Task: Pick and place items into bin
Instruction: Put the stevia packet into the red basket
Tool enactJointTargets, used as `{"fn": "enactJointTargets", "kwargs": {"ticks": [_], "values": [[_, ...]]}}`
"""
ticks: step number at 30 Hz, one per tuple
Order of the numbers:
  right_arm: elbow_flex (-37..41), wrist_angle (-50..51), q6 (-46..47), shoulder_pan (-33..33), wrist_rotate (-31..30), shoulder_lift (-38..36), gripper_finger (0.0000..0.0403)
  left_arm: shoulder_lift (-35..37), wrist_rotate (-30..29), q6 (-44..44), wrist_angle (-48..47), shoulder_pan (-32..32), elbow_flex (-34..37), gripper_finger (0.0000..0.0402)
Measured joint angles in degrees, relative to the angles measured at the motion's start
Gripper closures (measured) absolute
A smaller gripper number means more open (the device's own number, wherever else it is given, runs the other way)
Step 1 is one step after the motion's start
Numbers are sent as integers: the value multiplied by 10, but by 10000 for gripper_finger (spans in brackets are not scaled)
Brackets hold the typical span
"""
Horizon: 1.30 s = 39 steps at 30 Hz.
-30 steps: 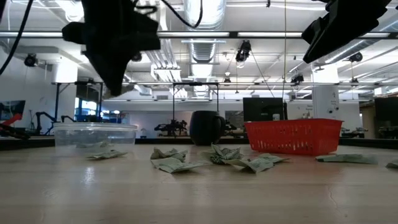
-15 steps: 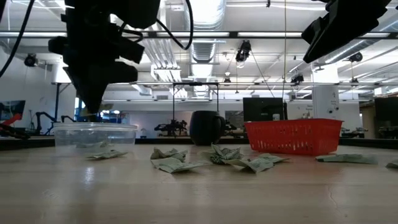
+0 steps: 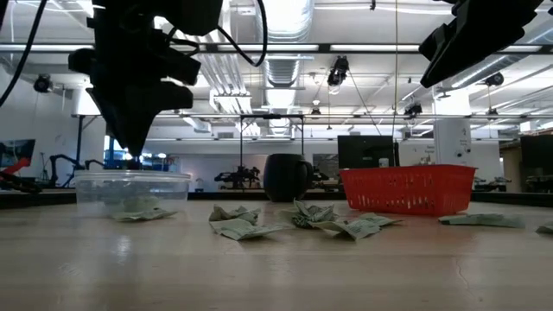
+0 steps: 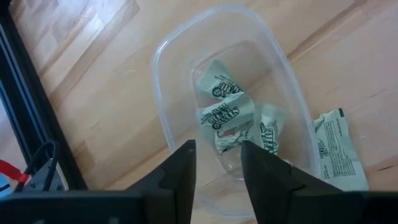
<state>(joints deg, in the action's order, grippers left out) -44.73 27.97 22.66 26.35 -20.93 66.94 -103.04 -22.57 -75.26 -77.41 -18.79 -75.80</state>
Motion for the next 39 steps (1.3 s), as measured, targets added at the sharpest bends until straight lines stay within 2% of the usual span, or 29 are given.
{"fn": "enactJointTargets", "kwargs": {"ticks": [7,11,20,25,29,32,39], "values": [[0,-3,40,0,5,0,341,7,10,101,-1,0,-21,289],[0,-30,44,0,37,0,336,25,9,168,-1,0,-29,289],[0,-125,46,0,50,0,325,118,-5,374,53,0,-30,289],[0,-134,119,0,78,17,324,166,-37,459,82,0,-26,289],[1,-133,151,11,132,57,329,187,-76,477,85,0,-22,289],[1,-131,173,29,136,94,330,198,-95,478,85,0,-13,289],[1,-131,190,79,143,147,304,214,-93,471,86,0,19,289]]}}
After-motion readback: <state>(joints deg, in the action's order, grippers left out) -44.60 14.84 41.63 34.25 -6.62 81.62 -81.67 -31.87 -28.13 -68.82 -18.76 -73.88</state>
